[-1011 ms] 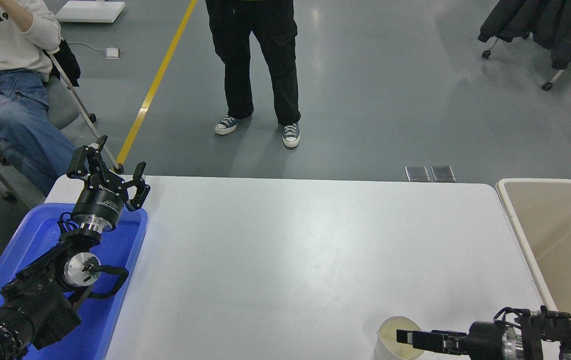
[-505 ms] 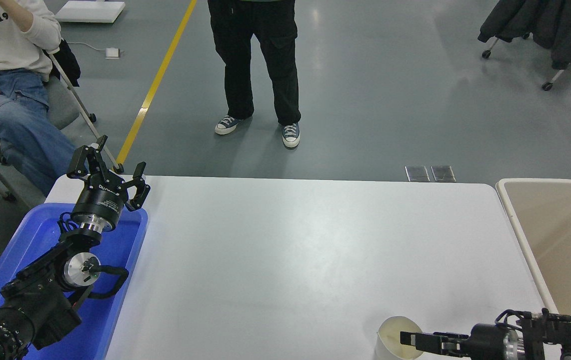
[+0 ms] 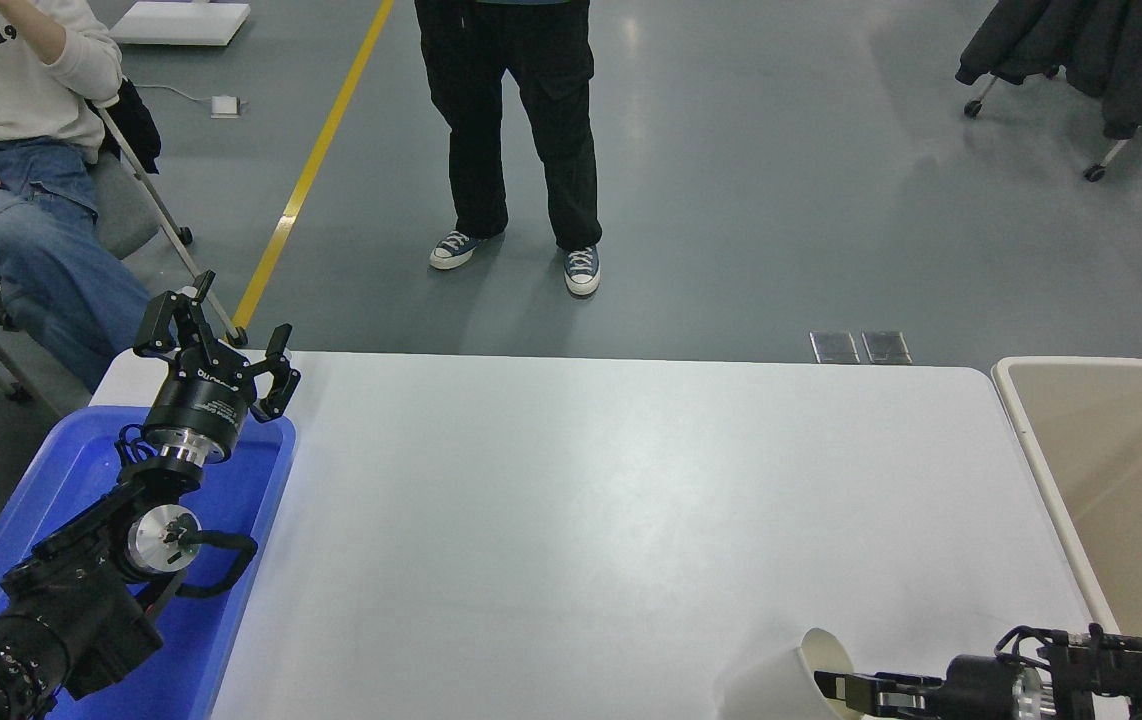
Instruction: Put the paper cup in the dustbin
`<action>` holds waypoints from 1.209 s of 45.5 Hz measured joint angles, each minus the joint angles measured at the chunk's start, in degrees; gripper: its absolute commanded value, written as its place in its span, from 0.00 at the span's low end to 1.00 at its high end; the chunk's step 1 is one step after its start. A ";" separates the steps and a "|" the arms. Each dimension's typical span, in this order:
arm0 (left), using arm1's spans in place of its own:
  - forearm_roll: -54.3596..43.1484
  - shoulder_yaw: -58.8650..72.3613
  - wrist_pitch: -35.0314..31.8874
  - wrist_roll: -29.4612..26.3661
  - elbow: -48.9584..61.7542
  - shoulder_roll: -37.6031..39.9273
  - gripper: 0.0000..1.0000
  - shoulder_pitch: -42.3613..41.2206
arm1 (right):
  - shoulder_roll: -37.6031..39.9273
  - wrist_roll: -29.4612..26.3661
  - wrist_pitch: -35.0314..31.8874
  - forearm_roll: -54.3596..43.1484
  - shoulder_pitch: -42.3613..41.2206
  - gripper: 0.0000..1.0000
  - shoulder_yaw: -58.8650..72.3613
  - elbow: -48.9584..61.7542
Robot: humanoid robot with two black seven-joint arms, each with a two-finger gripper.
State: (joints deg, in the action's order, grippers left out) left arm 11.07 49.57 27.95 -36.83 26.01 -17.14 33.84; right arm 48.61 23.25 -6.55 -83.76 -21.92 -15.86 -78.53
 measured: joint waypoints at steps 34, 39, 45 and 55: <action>-0.01 0.00 0.00 0.00 0.07 -0.02 1.00 0.02 | 21.55 0.21 -4.72 8.79 -8.10 0.00 -1.04 -15.50; 0.00 0.00 0.00 0.00 0.07 -0.03 1.00 0.01 | 26.06 0.21 -7.46 11.09 -11.84 0.00 -1.10 -18.00; 0.00 0.00 0.00 0.00 0.07 -0.04 1.00 0.00 | 29.98 0.22 -10.84 13.32 -16.26 0.00 -1.14 -19.62; 0.00 0.00 0.00 0.00 0.08 -0.06 1.00 -0.01 | 34.44 0.17 -15.52 16.06 -22.84 0.00 -1.16 -20.65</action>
State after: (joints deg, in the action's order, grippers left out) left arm 11.07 49.57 27.95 -36.82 26.09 -17.20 33.83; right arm 83.05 23.42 -22.07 -67.70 -44.76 -17.02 -99.18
